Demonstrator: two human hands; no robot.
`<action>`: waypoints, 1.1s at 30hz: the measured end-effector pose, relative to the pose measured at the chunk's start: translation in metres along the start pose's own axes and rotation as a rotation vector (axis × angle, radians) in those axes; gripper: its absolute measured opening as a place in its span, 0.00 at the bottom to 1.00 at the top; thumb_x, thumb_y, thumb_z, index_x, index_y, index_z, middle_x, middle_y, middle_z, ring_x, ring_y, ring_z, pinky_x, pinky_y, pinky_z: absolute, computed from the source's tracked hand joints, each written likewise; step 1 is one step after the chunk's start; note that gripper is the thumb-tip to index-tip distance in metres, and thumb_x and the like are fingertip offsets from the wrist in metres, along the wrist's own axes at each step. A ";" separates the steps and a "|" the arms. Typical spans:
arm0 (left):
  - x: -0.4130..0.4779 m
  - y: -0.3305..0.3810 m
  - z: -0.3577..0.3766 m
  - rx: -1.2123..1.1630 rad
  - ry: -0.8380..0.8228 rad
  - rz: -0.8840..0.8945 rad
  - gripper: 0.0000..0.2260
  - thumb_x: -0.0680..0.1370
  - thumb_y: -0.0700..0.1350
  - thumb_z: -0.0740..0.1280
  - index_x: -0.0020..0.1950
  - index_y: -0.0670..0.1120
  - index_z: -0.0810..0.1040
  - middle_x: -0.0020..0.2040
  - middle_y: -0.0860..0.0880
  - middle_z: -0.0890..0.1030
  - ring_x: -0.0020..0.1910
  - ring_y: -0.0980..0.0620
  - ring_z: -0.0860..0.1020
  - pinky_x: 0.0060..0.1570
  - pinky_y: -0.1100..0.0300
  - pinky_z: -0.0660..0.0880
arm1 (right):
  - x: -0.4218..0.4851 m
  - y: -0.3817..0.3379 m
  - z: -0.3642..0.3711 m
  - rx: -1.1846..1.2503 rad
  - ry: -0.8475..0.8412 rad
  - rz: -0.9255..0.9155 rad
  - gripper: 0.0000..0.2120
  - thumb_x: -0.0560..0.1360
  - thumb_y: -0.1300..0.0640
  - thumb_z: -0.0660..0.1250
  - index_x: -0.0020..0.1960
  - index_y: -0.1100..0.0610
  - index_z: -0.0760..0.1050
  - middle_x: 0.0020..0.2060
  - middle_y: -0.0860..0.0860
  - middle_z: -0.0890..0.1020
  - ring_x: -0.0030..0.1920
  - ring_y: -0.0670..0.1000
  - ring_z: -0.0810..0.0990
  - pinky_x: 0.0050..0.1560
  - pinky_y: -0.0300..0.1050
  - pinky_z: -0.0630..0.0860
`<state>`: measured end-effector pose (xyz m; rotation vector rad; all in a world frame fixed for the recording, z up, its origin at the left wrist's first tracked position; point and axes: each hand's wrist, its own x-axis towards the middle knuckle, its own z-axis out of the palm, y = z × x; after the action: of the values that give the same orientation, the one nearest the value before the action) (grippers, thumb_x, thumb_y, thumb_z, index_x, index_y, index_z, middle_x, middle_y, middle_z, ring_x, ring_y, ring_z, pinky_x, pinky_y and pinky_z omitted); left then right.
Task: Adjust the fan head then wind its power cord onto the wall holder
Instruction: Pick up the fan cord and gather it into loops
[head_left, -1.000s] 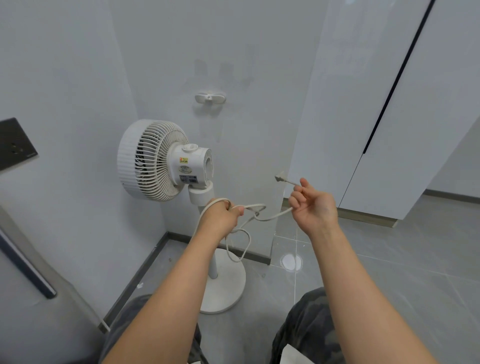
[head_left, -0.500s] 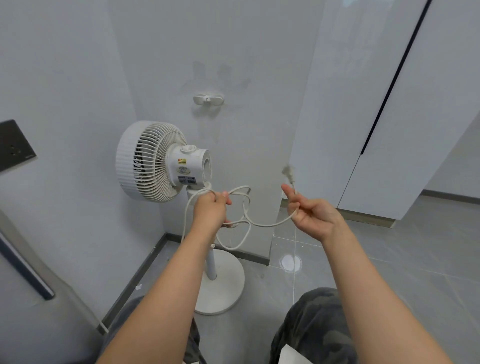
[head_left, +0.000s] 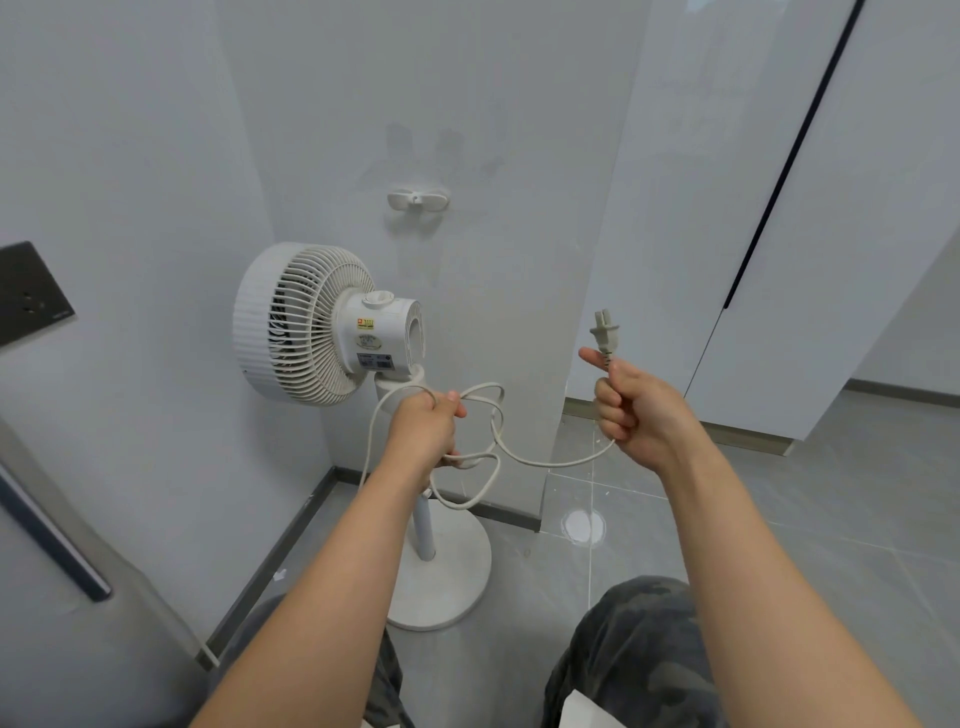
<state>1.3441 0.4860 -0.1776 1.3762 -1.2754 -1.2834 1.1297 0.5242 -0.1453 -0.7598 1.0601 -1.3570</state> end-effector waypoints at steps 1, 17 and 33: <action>0.000 -0.001 0.000 0.009 -0.003 0.006 0.14 0.81 0.44 0.56 0.37 0.45 0.71 0.27 0.47 0.63 0.14 0.59 0.64 0.25 0.61 0.70 | -0.001 -0.002 0.001 -0.083 -0.025 -0.015 0.15 0.83 0.57 0.49 0.57 0.57 0.74 0.22 0.47 0.64 0.19 0.43 0.57 0.20 0.35 0.53; -0.004 0.013 0.016 0.116 -0.040 0.189 0.13 0.82 0.42 0.52 0.38 0.48 0.68 0.32 0.49 0.67 0.29 0.52 0.66 0.33 0.58 0.69 | -0.022 0.003 0.037 -1.319 0.043 -0.231 0.08 0.78 0.58 0.62 0.43 0.57 0.79 0.31 0.52 0.79 0.29 0.47 0.72 0.32 0.39 0.69; -0.019 0.017 0.015 -0.039 -0.242 0.196 0.14 0.82 0.38 0.51 0.37 0.45 0.67 0.30 0.49 0.64 0.29 0.53 0.65 0.30 0.67 0.68 | -0.008 0.036 0.039 -0.442 0.270 -0.167 0.08 0.74 0.67 0.66 0.37 0.59 0.75 0.30 0.53 0.74 0.26 0.51 0.72 0.34 0.43 0.74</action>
<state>1.3278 0.5032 -0.1605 1.0629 -1.4996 -1.3590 1.1803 0.5306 -0.1624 -1.0243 1.5715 -1.4096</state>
